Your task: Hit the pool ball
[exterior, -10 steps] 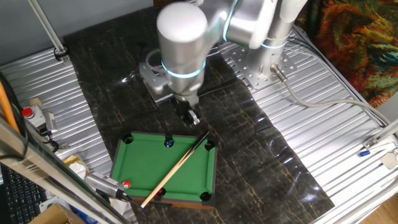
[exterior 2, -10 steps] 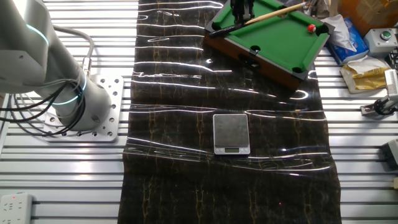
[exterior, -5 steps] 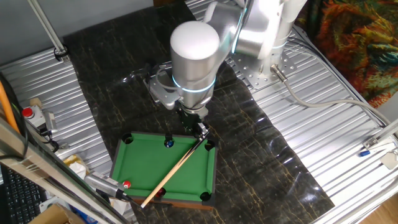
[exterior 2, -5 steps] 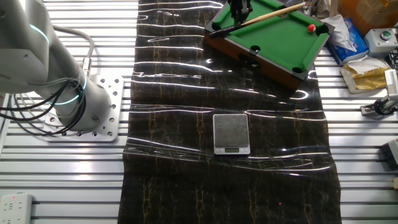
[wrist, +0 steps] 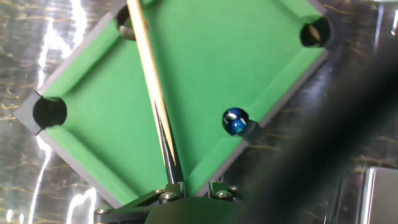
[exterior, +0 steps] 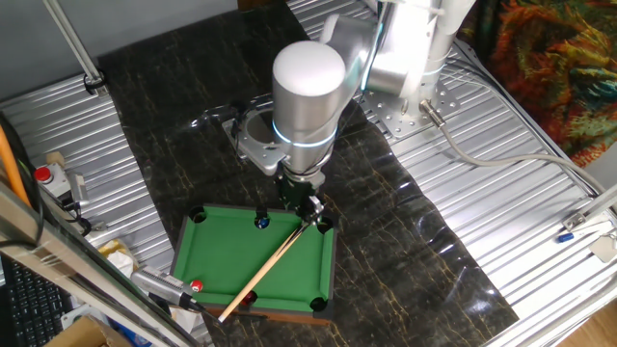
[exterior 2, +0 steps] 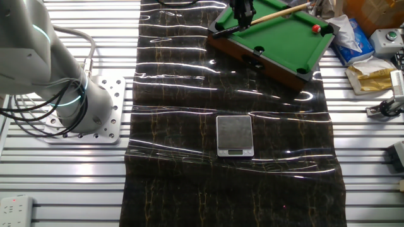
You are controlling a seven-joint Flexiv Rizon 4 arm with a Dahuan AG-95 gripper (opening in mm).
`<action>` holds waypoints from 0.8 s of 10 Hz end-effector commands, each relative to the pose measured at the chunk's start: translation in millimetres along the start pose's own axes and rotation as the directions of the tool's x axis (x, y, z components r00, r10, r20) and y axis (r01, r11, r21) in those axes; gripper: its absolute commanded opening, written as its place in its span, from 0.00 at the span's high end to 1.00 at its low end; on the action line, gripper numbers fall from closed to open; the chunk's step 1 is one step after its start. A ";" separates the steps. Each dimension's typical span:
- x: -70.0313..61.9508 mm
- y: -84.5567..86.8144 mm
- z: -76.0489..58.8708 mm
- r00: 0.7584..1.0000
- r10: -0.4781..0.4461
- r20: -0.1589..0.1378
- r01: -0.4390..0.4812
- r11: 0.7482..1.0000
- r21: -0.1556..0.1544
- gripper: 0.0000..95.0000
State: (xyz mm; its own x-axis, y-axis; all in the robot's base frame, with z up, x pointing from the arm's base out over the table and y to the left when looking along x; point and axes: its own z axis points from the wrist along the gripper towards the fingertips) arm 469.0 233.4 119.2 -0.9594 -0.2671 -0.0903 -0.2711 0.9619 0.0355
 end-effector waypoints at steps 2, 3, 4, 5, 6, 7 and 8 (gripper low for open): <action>-13.6 2.6 7.0 0.997 0.071 0.021 -0.070 0.997 -0.018 0.60; -19.5 4.3 8.2 0.999 0.047 0.025 -0.047 0.999 -0.010 0.60; -28.5 7.2 10.1 1.000 -0.008 0.024 0.008 1.000 0.007 0.60; -36.8 10.0 12.5 0.998 -0.051 0.023 0.050 0.998 0.023 0.60; -43.1 12.2 15.0 0.998 -0.059 0.024 0.058 0.998 0.024 0.60; -52.3 15.5 21.3 0.996 -0.088 0.026 0.087 0.996 0.033 0.60; -54.1 15.7 26.1 0.987 -0.157 0.018 0.156 0.986 0.053 0.60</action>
State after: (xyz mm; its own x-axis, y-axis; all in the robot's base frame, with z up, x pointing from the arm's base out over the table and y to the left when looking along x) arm 515.4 262.8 101.6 -0.9472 -0.2930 -0.1298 -0.2972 0.9547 0.0132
